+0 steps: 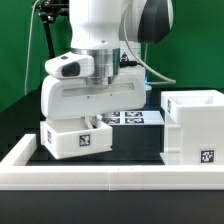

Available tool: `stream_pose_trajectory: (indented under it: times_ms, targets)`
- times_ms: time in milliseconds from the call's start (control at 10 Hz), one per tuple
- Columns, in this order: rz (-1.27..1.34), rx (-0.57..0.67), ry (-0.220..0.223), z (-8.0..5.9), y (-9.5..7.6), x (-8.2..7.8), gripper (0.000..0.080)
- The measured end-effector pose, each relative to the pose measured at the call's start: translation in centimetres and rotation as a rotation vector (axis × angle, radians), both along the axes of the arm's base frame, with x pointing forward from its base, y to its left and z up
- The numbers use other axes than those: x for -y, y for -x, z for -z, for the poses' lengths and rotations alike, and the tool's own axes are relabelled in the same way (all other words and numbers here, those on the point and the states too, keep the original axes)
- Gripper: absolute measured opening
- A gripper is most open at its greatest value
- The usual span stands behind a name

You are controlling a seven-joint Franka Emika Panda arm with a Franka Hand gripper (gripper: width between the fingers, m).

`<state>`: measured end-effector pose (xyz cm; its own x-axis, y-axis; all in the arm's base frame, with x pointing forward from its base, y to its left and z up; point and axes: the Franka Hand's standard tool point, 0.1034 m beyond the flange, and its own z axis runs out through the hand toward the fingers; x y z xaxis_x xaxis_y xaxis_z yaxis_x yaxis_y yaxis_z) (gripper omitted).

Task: Assemble drawer

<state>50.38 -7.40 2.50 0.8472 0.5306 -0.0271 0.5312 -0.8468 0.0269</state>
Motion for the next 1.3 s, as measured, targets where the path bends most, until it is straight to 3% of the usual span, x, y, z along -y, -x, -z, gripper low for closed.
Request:
stream_pose_trajectory:
  times_ms: [200,800,1100,1300]
  targets:
    - [-0.275,-0.011,0.007,-0.1,-0.3,-0.6,0.0042]
    - [-0.696,-0.039,0.020,0.0,-0.3,-0.3,0.0042]
    - [-0.970,-0.077,0.034,-0.1,-1.5,-0.9,0.0042]
    - [-1.031,-0.085,0.039,0.0,-1.3,-0.5,0.0042]
